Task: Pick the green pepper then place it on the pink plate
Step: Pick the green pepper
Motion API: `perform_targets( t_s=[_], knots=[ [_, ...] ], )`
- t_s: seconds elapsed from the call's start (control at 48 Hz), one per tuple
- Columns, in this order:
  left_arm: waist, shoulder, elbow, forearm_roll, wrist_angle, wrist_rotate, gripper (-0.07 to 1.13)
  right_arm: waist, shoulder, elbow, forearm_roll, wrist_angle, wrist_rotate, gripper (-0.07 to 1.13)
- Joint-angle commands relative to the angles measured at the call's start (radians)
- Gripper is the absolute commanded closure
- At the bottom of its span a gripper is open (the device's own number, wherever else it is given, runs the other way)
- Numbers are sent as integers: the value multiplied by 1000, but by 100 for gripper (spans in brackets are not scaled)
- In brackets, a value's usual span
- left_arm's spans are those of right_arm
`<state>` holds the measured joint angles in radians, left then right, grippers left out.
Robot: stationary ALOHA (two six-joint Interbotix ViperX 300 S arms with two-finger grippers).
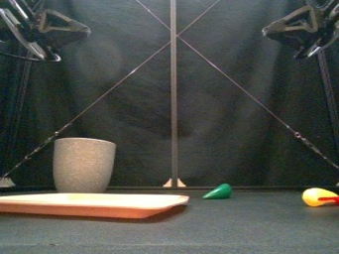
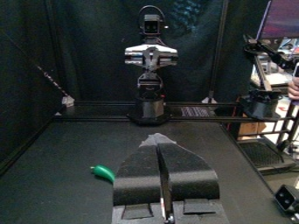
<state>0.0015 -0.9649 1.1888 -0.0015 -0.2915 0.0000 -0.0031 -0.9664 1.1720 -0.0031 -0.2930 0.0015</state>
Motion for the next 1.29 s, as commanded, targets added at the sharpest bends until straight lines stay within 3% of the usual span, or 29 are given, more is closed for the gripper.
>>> perform_targets(
  t_s=[0.021, 0.292, 0.417, 0.604, 0.812, 0.896, 1.146, 1.292],
  knots=[
    [15, 11, -31, -2, 57, 0, 93, 0, 23, -8, 25, -2, 17, 92],
    [49, 11, -37, 2, 127, 2, 92, -52, 100, -23, 218, 23, 91, 91],
    [80, 11, -29, 0, 149, 2, 93, -101, 147, -26, 301, 37, 137, 83],
    [112, 11, -28, 2, 161, 3, 93, -187, 282, -51, 382, 67, 207, 56],
    [121, 11, -28, 3, 161, 5, 92, -236, 472, -109, 393, 98, 319, 17],
    [121, 11, -28, 3, 161, 5, 93, -264, 540, -138, 400, 129, 364, 7],
    [121, 11, -23, 3, 161, 5, 92, -330, 736, -238, 393, 242, 497, 5],
    [120, 11, -14, 2, 161, 2, 92, -341, 828, -301, 387, 258, 517, 5]
  ],
)
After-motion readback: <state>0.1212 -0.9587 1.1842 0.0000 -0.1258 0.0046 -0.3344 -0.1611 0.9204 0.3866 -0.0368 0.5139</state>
